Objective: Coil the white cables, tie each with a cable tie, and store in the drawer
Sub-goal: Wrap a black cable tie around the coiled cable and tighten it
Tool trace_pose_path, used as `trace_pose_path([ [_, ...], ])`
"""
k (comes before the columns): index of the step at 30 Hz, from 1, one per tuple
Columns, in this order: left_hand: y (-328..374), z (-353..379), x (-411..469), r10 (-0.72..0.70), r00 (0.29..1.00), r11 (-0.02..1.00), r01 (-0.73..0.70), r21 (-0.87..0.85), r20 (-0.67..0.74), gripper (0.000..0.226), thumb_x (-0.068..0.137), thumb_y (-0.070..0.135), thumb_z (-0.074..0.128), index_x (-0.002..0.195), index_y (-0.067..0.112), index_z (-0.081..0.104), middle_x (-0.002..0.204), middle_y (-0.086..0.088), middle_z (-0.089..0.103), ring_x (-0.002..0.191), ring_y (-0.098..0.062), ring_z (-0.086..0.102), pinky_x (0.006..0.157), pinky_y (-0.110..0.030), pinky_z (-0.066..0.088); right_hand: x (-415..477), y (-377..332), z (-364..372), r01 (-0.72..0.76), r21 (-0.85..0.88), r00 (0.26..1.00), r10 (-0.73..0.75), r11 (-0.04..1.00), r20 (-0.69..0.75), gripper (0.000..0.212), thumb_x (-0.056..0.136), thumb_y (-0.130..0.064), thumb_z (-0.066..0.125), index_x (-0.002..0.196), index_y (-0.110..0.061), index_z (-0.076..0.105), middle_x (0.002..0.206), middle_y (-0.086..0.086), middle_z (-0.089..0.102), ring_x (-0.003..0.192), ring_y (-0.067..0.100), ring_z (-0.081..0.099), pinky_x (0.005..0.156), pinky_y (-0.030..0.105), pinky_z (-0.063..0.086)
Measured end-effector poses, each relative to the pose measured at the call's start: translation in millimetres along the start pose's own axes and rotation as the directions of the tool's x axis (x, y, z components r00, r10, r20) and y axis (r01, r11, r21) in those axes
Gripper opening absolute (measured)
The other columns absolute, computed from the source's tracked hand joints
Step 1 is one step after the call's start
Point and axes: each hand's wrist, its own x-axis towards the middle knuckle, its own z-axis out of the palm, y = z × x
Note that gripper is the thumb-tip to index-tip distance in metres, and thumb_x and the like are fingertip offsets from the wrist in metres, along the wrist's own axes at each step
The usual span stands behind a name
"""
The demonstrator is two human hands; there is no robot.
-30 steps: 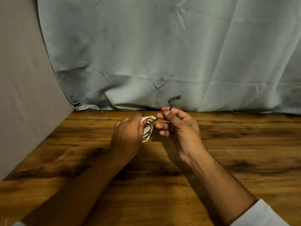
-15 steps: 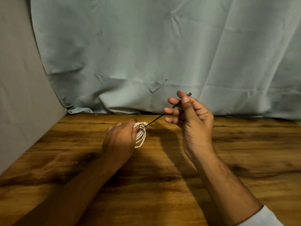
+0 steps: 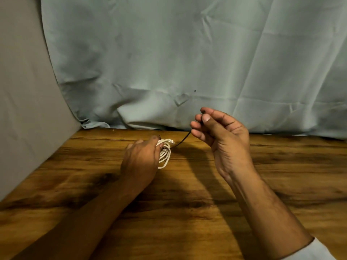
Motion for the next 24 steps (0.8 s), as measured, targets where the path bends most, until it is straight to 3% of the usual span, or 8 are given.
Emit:
trace_pose_path([
  [6,4.8,0.6,-0.1,0.108,0.991,0.993,-0.104,0.05,-0.083,0.026,0.1,0.032,0.045,0.108,0.02,0.066,0.086,-0.002,0.069,0.084,-0.028,0.058,0.078,-0.04,0.041,-7.6,13.2,4.2,0.004,-0.187,0.998,0.008,0.982,0.061,0.011,0.091,0.005,0.069,0.099,-0.002,0.071,0.083,0.014,0.077,0.069,0.02,0.075,0.058,0.024,0.062],
  [10,8.2,-0.6,-3.6,0.222,0.967,0.973,-0.211,0.099,-0.123,0.026,0.096,0.027,0.044,0.107,0.017,0.066,0.084,-0.004,0.068,0.083,-0.03,0.058,0.075,-0.042,0.042,-11.1,30.7,4.5,-0.072,-0.269,0.992,0.097,0.96,0.082,0.003,0.093,0.002,0.069,0.094,0.0,0.071,0.076,0.014,0.072,0.062,0.017,0.069,0.056,0.026,0.059],
  [15,7.8,1.7,-4.5,0.374,0.915,0.919,-0.342,0.198,-0.153,0.023,0.099,0.026,0.045,0.099,0.016,0.066,0.081,-0.005,0.067,0.079,-0.031,0.056,0.071,-0.044,0.04,-10.3,41.4,-0.3,-0.167,-0.276,0.98,0.191,0.946,0.063,0.006,0.092,0.004,0.068,0.097,0.004,0.072,0.073,0.013,0.073,0.056,0.014,0.067,0.053,0.024,0.058],
  [24,10.2,1.2,-4.3,0.46,0.869,0.872,-0.404,0.277,-0.181,0.017,0.097,0.025,0.052,0.096,0.015,0.066,0.079,-0.005,0.065,0.078,-0.031,0.057,0.069,-0.044,0.04,-7.9,38.6,-4.2,-0.137,-0.347,0.98,0.178,0.928,0.088,0.01,0.091,0.008,0.068,0.096,0.001,0.072,0.07,0.01,0.073,0.055,0.013,0.067,0.054,0.026,0.06],
])
